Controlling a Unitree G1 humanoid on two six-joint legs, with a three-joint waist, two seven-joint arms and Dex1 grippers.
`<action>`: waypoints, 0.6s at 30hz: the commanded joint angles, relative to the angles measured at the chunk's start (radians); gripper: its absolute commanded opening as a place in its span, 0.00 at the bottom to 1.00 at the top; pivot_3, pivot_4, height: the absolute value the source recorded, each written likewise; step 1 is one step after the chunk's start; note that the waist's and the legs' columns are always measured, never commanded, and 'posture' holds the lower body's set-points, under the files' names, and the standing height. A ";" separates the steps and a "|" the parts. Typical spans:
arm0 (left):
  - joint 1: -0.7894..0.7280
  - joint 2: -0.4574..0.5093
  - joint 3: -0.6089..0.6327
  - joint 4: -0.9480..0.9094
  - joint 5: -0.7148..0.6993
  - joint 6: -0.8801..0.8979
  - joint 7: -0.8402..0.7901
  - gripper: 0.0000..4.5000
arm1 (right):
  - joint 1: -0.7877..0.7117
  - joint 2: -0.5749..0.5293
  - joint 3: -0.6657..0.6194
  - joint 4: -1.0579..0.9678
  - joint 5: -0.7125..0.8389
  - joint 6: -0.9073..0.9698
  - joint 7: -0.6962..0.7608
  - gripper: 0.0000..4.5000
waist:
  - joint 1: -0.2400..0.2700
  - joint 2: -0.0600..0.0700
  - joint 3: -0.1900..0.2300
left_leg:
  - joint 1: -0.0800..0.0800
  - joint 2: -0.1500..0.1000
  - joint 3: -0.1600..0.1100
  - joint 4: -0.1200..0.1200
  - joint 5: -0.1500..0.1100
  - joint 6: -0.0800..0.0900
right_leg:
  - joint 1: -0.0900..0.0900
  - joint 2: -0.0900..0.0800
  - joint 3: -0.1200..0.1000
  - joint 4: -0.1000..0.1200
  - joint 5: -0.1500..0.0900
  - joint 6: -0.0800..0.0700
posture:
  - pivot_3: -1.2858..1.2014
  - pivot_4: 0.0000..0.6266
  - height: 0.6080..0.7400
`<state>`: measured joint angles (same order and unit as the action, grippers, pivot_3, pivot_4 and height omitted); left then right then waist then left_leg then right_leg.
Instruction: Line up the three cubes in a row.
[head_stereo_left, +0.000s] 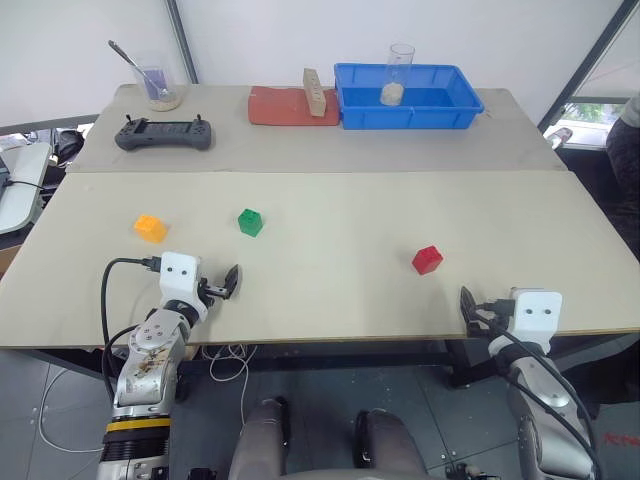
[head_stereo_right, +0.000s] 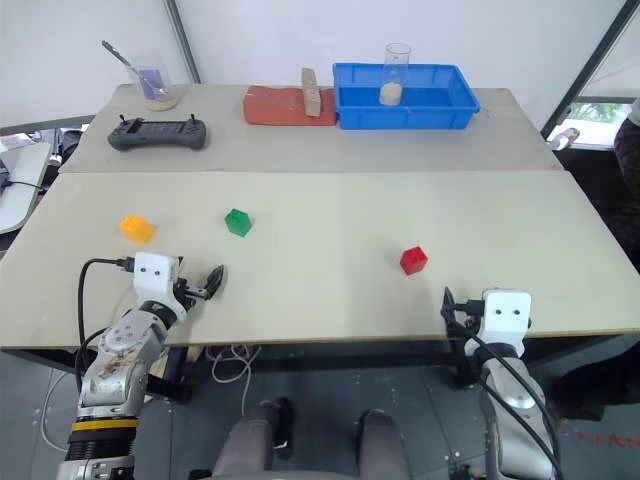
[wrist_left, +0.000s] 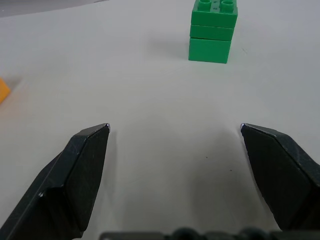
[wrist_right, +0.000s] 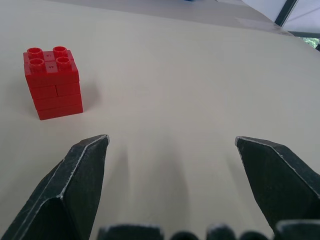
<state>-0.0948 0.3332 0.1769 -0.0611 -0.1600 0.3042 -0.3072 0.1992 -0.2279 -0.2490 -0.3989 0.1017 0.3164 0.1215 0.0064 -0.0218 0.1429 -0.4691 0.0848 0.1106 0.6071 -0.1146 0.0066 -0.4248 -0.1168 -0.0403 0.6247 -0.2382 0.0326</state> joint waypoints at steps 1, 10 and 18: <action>0.000 0.015 0.010 0.001 0.002 -0.014 -0.003 0.99 | -0.011 -0.002 -0.013 -0.012 0.004 -0.029 -0.002 1.00 | 0.000 0.000 0.000 | 0.000 0.000 0.000 0.000 0.000 0.000 | 0.000 0.000 0.000 0.000 0.000 0.000 | 0.52 0.24 1.00; -0.033 0.160 -0.084 -0.092 -0.159 -0.008 -0.411 0.99 | 0.032 -0.025 0.070 -0.044 0.014 -0.040 0.107 1.00 | 0.000 0.000 0.000 | -0.001 0.000 0.000 -0.001 0.000 0.000 | -0.002 0.000 0.000 0.000 0.000 0.000 | 0.52 0.24 1.00; -0.312 0.287 -0.236 -0.096 -0.276 0.046 -0.790 0.99 | -0.082 -0.022 0.109 0.056 -0.010 -0.047 0.103 1.00 | 0.003 0.000 0.001 | -0.005 -0.002 0.002 0.000 0.000 0.000 | -0.004 -0.003 -0.001 -0.001 0.001 0.000 | 0.52 0.24 1.00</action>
<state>-0.3789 0.6108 -0.0365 -0.1421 -0.4019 0.3451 -1.0369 0.1360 -0.2481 -0.1318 -0.3496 0.0929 0.2947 0.2347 0.0093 -0.0215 0.1435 -0.4744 0.0831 0.1122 0.6068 -0.1147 0.0064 -0.4289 -0.1197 -0.0413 0.6237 -0.2372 0.0331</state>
